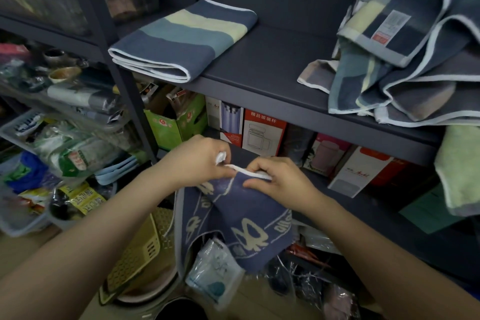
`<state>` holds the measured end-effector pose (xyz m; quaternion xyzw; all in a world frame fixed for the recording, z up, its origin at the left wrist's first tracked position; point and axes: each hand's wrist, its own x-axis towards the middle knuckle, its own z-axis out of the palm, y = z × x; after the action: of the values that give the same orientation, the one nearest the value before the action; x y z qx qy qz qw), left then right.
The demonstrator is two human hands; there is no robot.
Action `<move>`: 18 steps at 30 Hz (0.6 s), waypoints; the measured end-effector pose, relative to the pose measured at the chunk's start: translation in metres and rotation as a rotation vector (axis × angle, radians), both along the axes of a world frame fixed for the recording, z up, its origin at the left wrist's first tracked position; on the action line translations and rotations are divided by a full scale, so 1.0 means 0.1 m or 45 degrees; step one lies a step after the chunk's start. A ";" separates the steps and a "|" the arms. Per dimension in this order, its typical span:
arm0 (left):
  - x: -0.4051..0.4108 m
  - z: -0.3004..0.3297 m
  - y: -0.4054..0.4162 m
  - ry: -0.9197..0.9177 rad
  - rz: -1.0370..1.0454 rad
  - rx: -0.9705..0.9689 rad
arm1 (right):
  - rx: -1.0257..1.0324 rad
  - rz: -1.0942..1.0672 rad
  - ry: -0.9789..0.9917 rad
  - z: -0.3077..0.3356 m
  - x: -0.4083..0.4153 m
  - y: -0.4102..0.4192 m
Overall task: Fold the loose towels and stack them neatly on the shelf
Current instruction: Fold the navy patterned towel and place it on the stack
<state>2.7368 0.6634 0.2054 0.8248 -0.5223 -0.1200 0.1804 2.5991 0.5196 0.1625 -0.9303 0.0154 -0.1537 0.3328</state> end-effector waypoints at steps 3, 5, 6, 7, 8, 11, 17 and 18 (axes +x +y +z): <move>0.01 -0.01 0.02 -0.019 -0.068 0.118 | -0.028 -0.070 -0.175 0.01 -0.01 -0.02; -0.01 -0.01 0.03 -0.035 -0.046 0.047 | -0.045 -0.104 -0.240 0.01 -0.01 -0.02; -0.02 -0.01 0.04 0.006 0.015 -0.083 | -0.030 -0.116 -0.249 0.02 0.00 -0.02; -0.03 -0.01 0.05 0.091 0.086 -0.251 | 0.000 -0.123 -0.243 0.03 0.01 -0.03; -0.03 -0.02 0.06 0.199 0.154 -0.406 | 0.031 -0.114 -0.226 0.04 0.02 -0.04; -0.03 -0.02 0.08 0.477 0.280 -0.672 | 0.058 0.007 -0.132 0.06 0.02 -0.09; 0.06 -0.12 0.16 0.775 0.645 -1.041 | -0.055 0.093 0.041 -0.16 -0.09 -0.26; 0.10 -0.15 0.18 0.837 0.743 -1.094 | -0.050 0.065 0.084 -0.20 -0.12 -0.30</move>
<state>2.7468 0.6816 0.1906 0.7072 -0.1937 -0.0924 0.6737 2.5871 0.4898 0.1421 -0.9412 -0.0005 -0.1148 0.3178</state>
